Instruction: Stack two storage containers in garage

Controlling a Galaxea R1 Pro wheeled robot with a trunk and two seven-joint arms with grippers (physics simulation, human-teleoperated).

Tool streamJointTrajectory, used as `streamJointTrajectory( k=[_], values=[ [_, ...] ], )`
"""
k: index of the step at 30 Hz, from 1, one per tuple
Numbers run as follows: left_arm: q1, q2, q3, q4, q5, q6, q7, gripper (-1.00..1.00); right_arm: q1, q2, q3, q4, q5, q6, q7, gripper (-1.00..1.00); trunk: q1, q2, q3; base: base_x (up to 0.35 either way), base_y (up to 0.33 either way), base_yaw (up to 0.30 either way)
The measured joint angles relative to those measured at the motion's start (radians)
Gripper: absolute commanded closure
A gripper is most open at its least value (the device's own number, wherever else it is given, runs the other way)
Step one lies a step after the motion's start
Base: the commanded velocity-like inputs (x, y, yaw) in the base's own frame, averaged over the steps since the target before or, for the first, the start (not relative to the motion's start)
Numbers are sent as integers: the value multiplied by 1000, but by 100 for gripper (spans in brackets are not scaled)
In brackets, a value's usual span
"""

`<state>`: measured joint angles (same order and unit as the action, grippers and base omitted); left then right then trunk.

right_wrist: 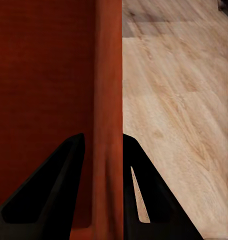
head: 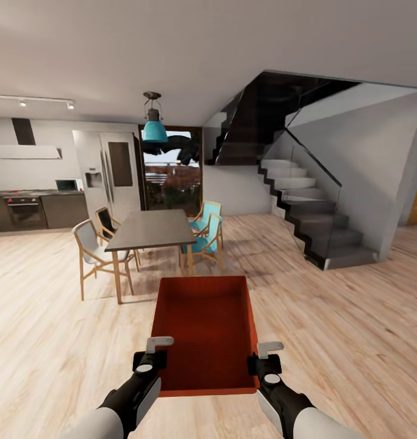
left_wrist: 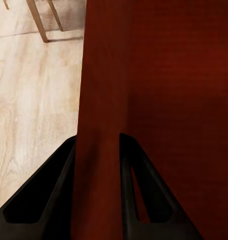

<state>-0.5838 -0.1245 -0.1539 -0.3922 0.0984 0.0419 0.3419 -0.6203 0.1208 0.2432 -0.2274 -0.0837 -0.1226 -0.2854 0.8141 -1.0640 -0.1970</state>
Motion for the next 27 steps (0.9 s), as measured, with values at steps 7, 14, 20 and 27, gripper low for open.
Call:
streamJointTrajectory(
  k=[7,14,20,27],
  values=[
    [0,0,0,0,0,0,0,100,0,0,0,0,0,0,0,100,0,0,0,0,0,-286],
    [0,0,0,0,1,0,0,100,0,0,0,0,0,0,0,100,0,0,0,34,0,-286],
    [0,0,-1,0,1,0,0,100,0,0,0,0,0,0,0,100,0,0,0,157,0,-284],
    [0,0,0,0,0,0,0,100,0,0,-1,0,1,0,0,100,0,0,0,181,0,-221]
  ],
)
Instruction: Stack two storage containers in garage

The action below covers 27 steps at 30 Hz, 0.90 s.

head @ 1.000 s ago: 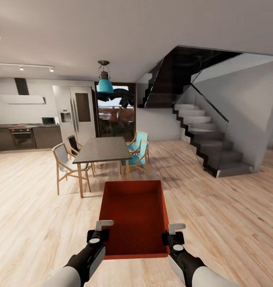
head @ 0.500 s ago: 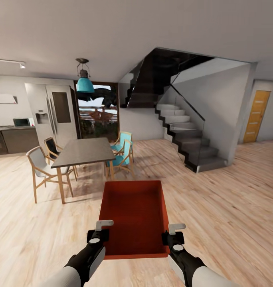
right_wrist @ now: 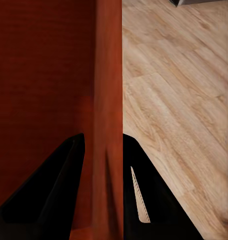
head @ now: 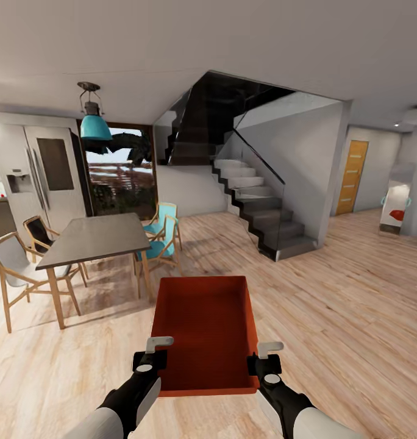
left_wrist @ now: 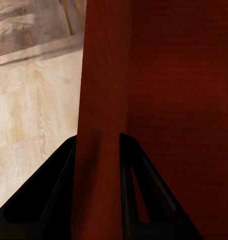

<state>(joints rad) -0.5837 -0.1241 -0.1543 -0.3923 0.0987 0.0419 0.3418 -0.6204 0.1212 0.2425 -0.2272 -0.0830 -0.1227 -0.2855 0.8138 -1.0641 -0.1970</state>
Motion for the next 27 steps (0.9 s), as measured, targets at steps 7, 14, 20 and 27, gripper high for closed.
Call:
streamJointTrajectory(
  k=[7,14,20,27],
  values=[
    [0,0,0,0,0,0,0,100,0,0,1,0,-1,-1,0,100,0,0,0,73,0,-238],
    [0,0,0,0,0,0,0,100,0,0,1,0,-1,0,0,100,0,0,0,2,0,-242],
    [0,0,0,0,0,0,0,100,0,0,1,0,0,1,0,100,0,0,0,0,0,-242],
    [0,0,0,0,0,0,0,100,0,0,0,0,0,0,0,100,0,0,0,0,0,-242]
  ],
)
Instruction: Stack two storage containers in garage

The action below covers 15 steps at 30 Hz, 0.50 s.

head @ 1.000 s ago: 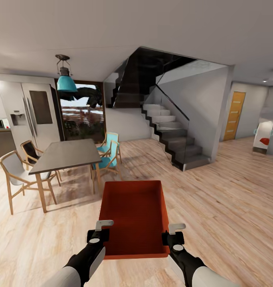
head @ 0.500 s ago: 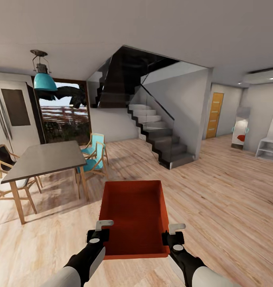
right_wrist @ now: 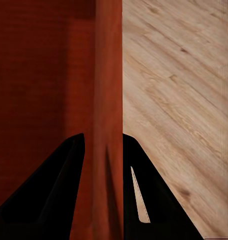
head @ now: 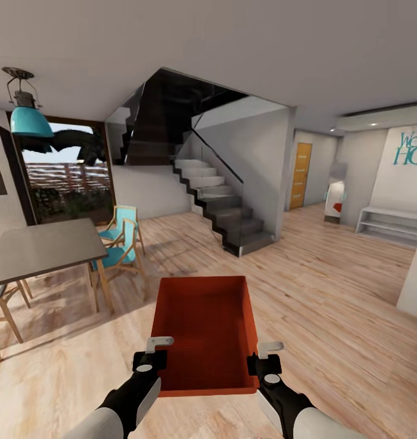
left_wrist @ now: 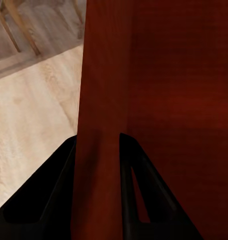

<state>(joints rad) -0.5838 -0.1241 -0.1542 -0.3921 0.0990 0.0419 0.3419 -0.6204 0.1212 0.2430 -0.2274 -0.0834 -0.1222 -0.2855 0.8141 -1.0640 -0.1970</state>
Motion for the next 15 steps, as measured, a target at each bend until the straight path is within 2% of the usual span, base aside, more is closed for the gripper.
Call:
streamJointTrajectory(
  k=[4,9,15],
  values=[
    [0,0,0,0,0,0,0,100,0,0,0,0,0,0,0,100,0,0,0,0,0,-232],
    [0,-1,1,0,-1,0,0,100,0,0,0,0,0,0,0,100,0,0,0,27,0,-66],
    [0,-1,1,0,-3,0,0,100,0,-1,1,1,-2,-1,0,100,-1,0,0,277,0,-3]
  ],
)
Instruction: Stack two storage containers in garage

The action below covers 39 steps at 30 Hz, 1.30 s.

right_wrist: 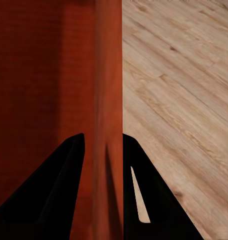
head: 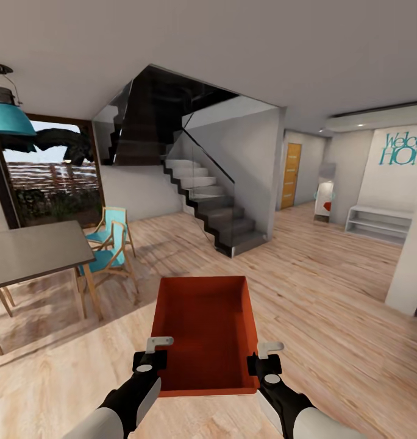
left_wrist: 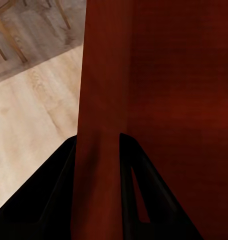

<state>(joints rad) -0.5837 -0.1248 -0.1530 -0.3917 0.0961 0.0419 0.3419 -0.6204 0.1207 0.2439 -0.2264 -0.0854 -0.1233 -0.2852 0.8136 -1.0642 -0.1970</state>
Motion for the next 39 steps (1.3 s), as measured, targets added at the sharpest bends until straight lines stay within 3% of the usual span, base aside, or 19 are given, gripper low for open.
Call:
streamJointTrajectory(
  k=[18,39],
  values=[
    [0,1,-1,0,1,0,0,100,0,0,0,0,0,0,0,100,0,0,0,320,0,-13],
    [0,1,-1,1,2,0,0,100,0,0,0,-1,1,1,0,100,0,0,0,321,0,-278]
  ],
)
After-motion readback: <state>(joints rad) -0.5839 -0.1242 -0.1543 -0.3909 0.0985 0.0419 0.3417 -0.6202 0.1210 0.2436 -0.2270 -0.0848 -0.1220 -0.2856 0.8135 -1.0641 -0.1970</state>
